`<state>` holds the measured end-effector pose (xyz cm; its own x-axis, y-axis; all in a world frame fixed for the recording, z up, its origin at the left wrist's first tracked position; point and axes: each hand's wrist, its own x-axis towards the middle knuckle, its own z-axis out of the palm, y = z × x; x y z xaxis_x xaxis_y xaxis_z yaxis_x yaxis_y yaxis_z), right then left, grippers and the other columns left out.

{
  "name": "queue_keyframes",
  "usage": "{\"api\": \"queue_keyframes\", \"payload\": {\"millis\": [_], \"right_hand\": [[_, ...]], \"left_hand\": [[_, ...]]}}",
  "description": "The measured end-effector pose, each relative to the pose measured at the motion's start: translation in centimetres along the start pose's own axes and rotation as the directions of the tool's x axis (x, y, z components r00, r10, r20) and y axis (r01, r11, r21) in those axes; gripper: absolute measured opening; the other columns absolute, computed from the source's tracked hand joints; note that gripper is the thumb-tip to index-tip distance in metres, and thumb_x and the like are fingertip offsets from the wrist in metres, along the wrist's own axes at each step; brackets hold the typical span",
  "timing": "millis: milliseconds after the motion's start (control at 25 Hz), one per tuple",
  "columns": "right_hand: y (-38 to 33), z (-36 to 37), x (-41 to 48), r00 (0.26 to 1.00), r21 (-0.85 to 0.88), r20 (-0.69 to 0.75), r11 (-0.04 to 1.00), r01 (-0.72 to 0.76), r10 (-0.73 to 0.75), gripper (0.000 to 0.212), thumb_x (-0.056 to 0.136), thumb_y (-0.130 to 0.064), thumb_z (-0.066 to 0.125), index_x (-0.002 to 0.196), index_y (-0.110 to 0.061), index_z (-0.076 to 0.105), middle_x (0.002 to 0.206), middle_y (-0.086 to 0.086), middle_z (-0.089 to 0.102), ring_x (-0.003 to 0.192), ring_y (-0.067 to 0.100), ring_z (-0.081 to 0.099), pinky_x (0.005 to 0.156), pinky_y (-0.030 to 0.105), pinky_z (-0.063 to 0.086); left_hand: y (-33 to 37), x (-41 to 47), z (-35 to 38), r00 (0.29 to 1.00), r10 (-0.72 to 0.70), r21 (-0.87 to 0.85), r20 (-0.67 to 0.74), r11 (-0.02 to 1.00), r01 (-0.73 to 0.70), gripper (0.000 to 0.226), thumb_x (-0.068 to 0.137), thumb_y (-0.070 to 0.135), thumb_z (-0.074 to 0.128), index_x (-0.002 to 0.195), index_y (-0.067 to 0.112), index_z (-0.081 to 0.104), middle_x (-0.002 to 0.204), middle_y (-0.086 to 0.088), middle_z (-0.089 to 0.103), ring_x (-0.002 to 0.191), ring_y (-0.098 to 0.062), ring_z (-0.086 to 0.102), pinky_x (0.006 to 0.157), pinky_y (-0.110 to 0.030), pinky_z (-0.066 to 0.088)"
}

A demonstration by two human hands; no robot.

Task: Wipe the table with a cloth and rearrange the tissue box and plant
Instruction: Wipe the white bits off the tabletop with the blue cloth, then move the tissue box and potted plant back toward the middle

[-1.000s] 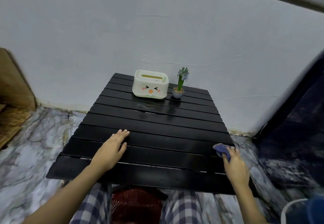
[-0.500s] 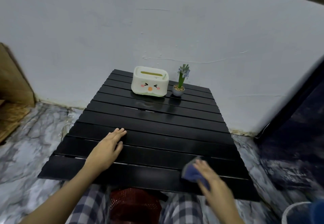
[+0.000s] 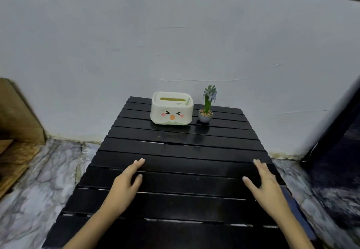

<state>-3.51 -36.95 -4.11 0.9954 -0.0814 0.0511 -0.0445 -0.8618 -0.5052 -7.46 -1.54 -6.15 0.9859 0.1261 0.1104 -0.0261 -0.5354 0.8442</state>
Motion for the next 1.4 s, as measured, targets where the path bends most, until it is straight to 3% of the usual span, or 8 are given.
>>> {"api": "queue_keyframes", "payload": {"millis": [240,480,600,800,960,1120,1240,1400], "right_hand": [[-10.0,3.1,11.2,0.964,0.157,0.141,0.967,0.203,-0.225,0.060,0.091,-0.020,0.049,0.143,-0.019,0.020,0.153,0.003,0.023,0.140,0.019,0.023,0.113,0.034,0.021],[-14.3,7.9,20.0,0.965,0.333,0.213,0.940,0.076,-0.154,0.060,0.092,-0.004,0.035,0.145,-0.018,0.009,0.154,0.006,0.021,0.134,0.022,0.033,0.107,0.028,0.027],[-14.7,10.0,22.0,0.974,0.471,0.197,0.882,0.007,-0.112,0.059,0.091,-0.003,0.032,0.144,-0.021,0.013,0.151,0.008,0.028,0.136,0.023,0.030,0.112,0.035,0.026],[-15.4,10.0,21.1,0.980,0.614,0.169,0.789,-0.021,-0.105,0.047,0.094,-0.011,0.034,0.138,-0.027,0.029,0.136,0.005,0.047,0.117,0.014,0.044,0.097,0.030,0.037],[-14.7,7.2,17.3,0.980,0.616,0.163,0.787,-0.012,-0.113,0.049,0.094,-0.009,0.031,0.139,-0.028,0.028,0.130,-0.001,0.048,0.119,0.015,0.043,0.094,0.027,0.035],[-13.8,4.4,12.8,0.979,0.615,0.159,0.788,0.000,-0.124,0.053,0.093,-0.007,0.032,0.140,-0.030,0.025,0.139,0.002,0.045,0.124,0.014,0.041,0.096,0.028,0.033],[-12.9,3.3,9.6,0.975,0.628,0.184,0.778,-0.016,-0.129,0.054,0.093,-0.007,0.035,0.140,-0.031,0.026,0.138,0.000,0.047,0.117,0.009,0.042,0.097,0.027,0.035],[-12.4,2.9,6.2,0.975,0.641,0.194,0.766,-0.042,-0.110,0.054,0.091,-0.004,0.032,0.140,-0.028,0.029,0.135,-0.001,0.047,0.122,0.012,0.041,0.100,0.029,0.033]], "left_hand": [[1.7,12.7,-2.1,0.998,0.015,0.117,-0.067,0.993,-0.007,0.049,0.090,0.012,0.045,0.138,0.017,0.035,0.147,-0.008,0.037,0.137,-0.023,0.033,0.111,-0.033,0.025],[-0.3,21.7,-1.1,0.997,-0.064,0.206,0.036,0.977,0.055,0.062,0.088,0.013,0.048,0.143,0.014,0.020,0.153,-0.007,0.026,0.139,-0.025,0.029,0.113,-0.035,0.026],[-0.6,23.3,0.2,0.994,-0.003,0.132,0.112,0.991,-0.012,0.065,0.084,0.017,0.055,0.141,0.020,0.023,0.147,-0.003,0.037,0.133,-0.024,0.038,0.101,-0.029,0.034],[-0.3,22.4,1.6,0.994,0.003,0.020,0.105,1.000,-0.005,0.058,0.082,0.012,0.056,0.133,0.023,0.030,0.112,0.003,0.055,0.114,-0.024,0.053,0.083,-0.028,0.038],[1.9,18.7,1.7,0.993,0.061,-0.025,0.104,0.998,-0.059,0.054,0.083,0.012,0.054,0.131,0.025,0.033,0.109,0.009,0.054,0.099,-0.012,0.051,0.080,-0.025,0.037],[3.9,13.1,1.8,0.992,0.106,-0.023,0.065,0.994,-0.105,0.057,0.083,0.006,0.050,0.133,0.026,0.030,0.102,0.012,0.055,0.076,-0.007,0.055,0.064,-0.014,0.042],[5.0,8.8,1.9,0.993,0.104,-0.035,0.048,0.994,-0.102,0.064,0.081,0.001,0.048,0.136,0.026,0.027,0.099,0.013,0.055,0.084,-0.009,0.058,0.059,-0.008,0.043],[5.4,3.9,2.3,0.994,0.061,-0.013,0.094,0.998,-0.060,0.073,0.078,-0.005,0.046,0.139,0.024,0.018,0.085,0.013,0.054,0.058,-0.006,0.050,0.056,-0.004,0.042]]}}
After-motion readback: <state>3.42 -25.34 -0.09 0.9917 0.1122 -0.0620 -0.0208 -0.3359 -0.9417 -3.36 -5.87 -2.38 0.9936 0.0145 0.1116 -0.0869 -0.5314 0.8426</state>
